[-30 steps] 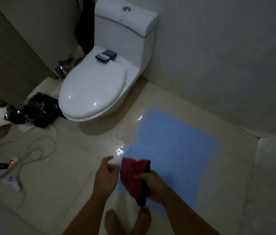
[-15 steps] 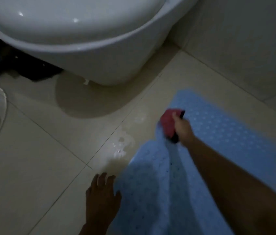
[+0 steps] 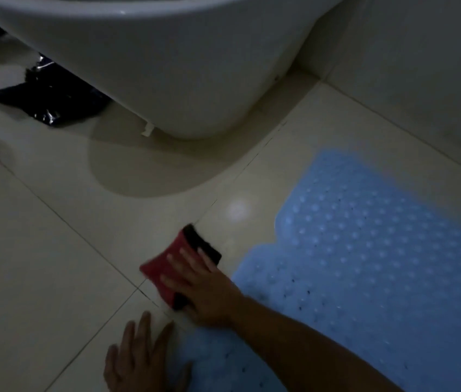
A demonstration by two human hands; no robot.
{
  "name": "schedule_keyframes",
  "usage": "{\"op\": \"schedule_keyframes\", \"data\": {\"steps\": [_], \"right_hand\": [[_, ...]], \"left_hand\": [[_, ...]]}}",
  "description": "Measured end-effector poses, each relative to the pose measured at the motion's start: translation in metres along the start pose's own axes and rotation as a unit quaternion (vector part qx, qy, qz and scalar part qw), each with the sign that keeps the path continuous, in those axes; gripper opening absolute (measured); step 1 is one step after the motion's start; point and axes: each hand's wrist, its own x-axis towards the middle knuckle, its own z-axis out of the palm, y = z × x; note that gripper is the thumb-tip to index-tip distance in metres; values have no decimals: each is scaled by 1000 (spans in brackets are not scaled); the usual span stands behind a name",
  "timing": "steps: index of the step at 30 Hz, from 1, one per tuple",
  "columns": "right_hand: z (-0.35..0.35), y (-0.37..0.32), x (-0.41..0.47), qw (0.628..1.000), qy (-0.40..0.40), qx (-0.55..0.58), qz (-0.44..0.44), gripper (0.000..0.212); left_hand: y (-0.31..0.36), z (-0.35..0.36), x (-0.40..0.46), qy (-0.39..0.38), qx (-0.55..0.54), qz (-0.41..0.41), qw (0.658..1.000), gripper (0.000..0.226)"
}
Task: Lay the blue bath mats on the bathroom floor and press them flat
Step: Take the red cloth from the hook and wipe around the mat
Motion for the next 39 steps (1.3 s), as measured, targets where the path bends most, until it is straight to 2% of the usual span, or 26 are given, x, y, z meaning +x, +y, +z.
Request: {"op": "schedule_keyframes", "data": {"steps": [2, 3, 5, 7, 9, 11, 13, 15, 17, 18, 20, 22, 25, 29, 32, 34, 39], "right_hand": [[-12, 36, -30, 997, -23, -33, -71, 74], [-22, 60, -39, 997, -25, -38, -57, 75], [-48, 111, -50, 997, -22, -35, 63, 73], [-67, 144, -47, 974, -26, -9, 226, 70], [-73, 138, -32, 932, 26, 49, 359, 67], [-62, 99, -14, 895, 90, 73, 430, 61], [-30, 41, -12, 907, 136, 40, 396, 58], [3, -25, -25, 952, 142, 55, 264, 64], [26, -77, -43, 990, 71, 66, 101, 71], [31, -91, -52, 998, 17, 61, 30, 74], [29, -87, -60, 997, -25, 40, -63, 75], [16, -55, -59, 994, -36, 16, -100, 70], [-7, 9, -57, 997, -43, -18, -56, 72], [-44, 79, -51, 986, -23, 30, 164, 69], [-69, 123, -39, 958, -24, 69, 276, 74], [-82, 146, -29, 946, -17, 81, 314, 74], [-108, 201, -5, 922, -21, 112, 369, 65]], "left_hand": [[1, -4, 0, -10, -6, 3, 1000, 87], [1, -6, 1, -22, -8, 9, 1000, 86], [-1, -9, 4, -46, -7, 26, 999, 92], [-8, -8, 0, -60, 0, 36, 998, 97], [-15, -9, -7, -69, 5, 29, 997, 100], [-21, -11, -12, -59, -5, -5, 998, 103], [-29, -12, -17, -57, -23, -49, 997, 106], [-34, -13, -21, -59, -30, -64, 996, 108], [-36, -13, -24, -60, -30, -71, 995, 106], [-35, -14, -25, -58, -37, -79, 995, 104], [-36, -13, -26, -66, -44, -77, 994, 105], [-40, -13, -28, -81, -33, -61, 994, 112], [-39, -16, -23, -71, -42, -36, 996, 104], [-3, -15, 16, 27, -46, 45, 998, 80], [39, -4, 64, 15, -69, 109, 991, 71], [73, 5, 96, 28, -72, 165, 983, 60], [168, 21, 160, 34, -88, 270, 958, 50]]}}
